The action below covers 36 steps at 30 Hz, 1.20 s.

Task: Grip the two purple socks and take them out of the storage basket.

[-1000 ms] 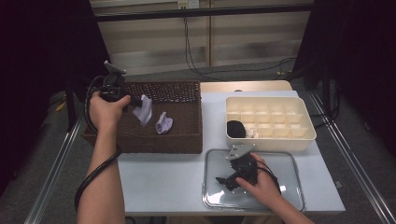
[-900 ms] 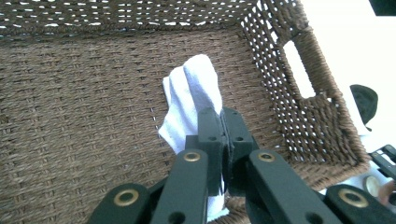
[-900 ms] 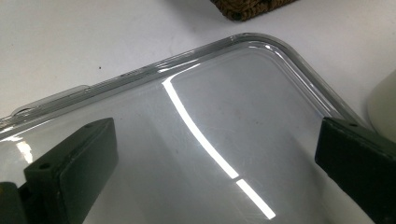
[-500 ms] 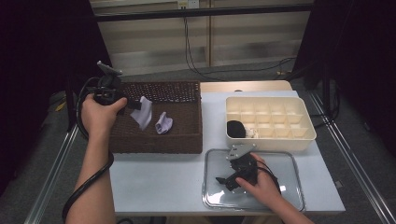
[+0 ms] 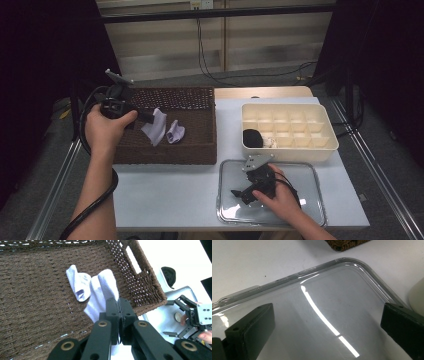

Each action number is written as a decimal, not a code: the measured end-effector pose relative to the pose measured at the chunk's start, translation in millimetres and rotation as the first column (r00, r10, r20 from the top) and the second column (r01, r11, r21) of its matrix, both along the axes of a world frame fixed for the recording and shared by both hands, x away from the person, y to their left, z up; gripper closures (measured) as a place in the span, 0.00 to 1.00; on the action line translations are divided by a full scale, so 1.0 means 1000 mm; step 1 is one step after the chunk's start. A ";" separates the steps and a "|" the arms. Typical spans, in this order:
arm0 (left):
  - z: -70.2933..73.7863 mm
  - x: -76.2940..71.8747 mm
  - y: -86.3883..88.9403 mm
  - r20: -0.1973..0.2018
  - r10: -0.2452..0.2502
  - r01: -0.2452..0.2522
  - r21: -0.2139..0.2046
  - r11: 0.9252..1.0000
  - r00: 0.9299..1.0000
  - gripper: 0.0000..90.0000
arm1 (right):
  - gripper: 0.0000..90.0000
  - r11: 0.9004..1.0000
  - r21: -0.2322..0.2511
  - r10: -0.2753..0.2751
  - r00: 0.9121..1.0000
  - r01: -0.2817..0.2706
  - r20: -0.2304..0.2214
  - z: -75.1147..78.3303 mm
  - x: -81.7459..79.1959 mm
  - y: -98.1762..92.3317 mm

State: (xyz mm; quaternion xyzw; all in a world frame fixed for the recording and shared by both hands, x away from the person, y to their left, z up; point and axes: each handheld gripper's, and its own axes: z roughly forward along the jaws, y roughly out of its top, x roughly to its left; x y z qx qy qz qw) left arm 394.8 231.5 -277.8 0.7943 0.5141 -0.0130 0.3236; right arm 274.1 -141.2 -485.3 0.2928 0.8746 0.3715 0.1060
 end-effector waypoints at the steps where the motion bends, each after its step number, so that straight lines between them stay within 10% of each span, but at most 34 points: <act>1: 0.000 -0.001 0.000 0.004 -0.010 0.010 0.002 1.000 1.000 0.98 | 0.00 1.000 0.000 0.001 1.000 -0.001 0.002 0.000 0.000 0.000; 31: -0.001 -0.050 -0.024 0.054 -0.114 0.114 0.014 0.993 0.992 0.97 | 0.00 1.000 0.003 0.006 1.000 -0.006 0.002 0.000 0.001 0.000; 36: -0.001 -0.054 -0.024 0.086 -0.108 0.107 0.023 0.994 0.990 0.67 | 0.00 1.000 0.001 0.004 1.000 -0.004 0.004 0.000 0.000 0.000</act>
